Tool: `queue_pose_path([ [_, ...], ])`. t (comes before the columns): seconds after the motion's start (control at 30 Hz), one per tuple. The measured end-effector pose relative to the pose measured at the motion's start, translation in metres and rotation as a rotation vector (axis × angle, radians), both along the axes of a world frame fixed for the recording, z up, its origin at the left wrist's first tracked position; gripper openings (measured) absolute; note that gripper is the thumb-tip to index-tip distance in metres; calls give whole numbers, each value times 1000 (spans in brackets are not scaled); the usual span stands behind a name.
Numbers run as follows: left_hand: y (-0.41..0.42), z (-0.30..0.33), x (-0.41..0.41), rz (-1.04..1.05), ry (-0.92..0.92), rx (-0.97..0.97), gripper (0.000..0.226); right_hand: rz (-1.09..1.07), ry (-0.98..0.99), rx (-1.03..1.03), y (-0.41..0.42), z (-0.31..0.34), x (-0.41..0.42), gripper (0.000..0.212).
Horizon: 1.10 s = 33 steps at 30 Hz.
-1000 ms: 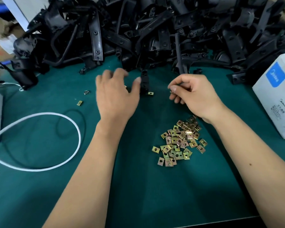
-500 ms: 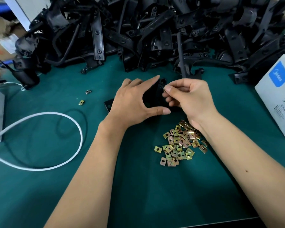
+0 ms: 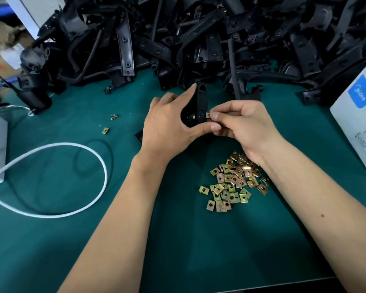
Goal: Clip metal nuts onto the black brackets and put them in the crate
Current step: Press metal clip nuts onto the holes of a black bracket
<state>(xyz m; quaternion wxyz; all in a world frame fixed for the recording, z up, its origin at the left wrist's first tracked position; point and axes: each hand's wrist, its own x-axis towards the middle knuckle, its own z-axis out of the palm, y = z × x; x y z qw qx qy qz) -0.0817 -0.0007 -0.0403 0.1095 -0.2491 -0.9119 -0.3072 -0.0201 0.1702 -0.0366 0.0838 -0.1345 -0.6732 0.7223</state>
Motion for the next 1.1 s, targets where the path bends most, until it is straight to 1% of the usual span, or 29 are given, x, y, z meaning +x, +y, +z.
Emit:
queue_pose_path([
  [0.13, 0, 1, 2, -19, -10, -4, 108, 0, 4, 17, 1, -1, 1, 4],
  [0.23, 3, 1, 5, -26, 2, -32, 108, -23, 6, 47, -1, -1, 1, 9],
  [0.3, 4, 1, 5, -46, -4, -47, 108, -41, 11, 21, -1, -1, 0, 13],
  [0.37, 2, 2, 4, -108, -36, -51, 108, -54, 17, -5, 1, -1, 0, 14],
  [0.43, -1, 2, 2, -172, -74, -9, 104, -43, 19, -53, 2, 1, -1, 15],
  [0.5, -2, 2, 1, -186, -80, 17, 103, -14, 15, -71, 3, 2, -1, 17],
  [0.57, -2, 2, 2, -164, -68, -12, 107, -2, 20, -3, 4, 1, 0, 19],
  [0.67, -1, 2, 1, -126, -15, -44, 109, -5, 32, 182, 3, -2, -1, 22],
  [0.8, -3, 0, -4, -35, 19, 30, 104, 7, 72, 189, -1, -1, -5, 23],
  [0.83, -5, -1, -6, 14, 24, 55, 103, -8, 114, 283, 0, -3, -6, 19],
  [0.87, -10, -1, -9, 79, 33, 80, 102, -27, 161, 467, 1, -5, -8, 16],
  [0.9, -14, 0, -11, 151, 44, 102, 102, -27, 204, 704, 3, -7, -10, 17],
  [0.93, -19, 0, -14, 229, 57, 124, 102, 12, 224, 953, 4, -9, -12, 23],
  [0.97, -24, 1, -17, 306, 64, 148, 102, 86, 220, 1152, 3, -11, -16, 32],
  [1.0, -28, 1, -19, 368, 60, 175, 102, 163, 192, 1264, 1, -12, -19, 39],
  [1.03, -30, 1, -21, 408, 50, 199, 101, 219, 156, 1313, -1, -13, -21, 41],
  [1.1, -32, 0, -22, 426, 29, 226, 100, 253, 169, 1300, -2, -13, -23, 34],
])
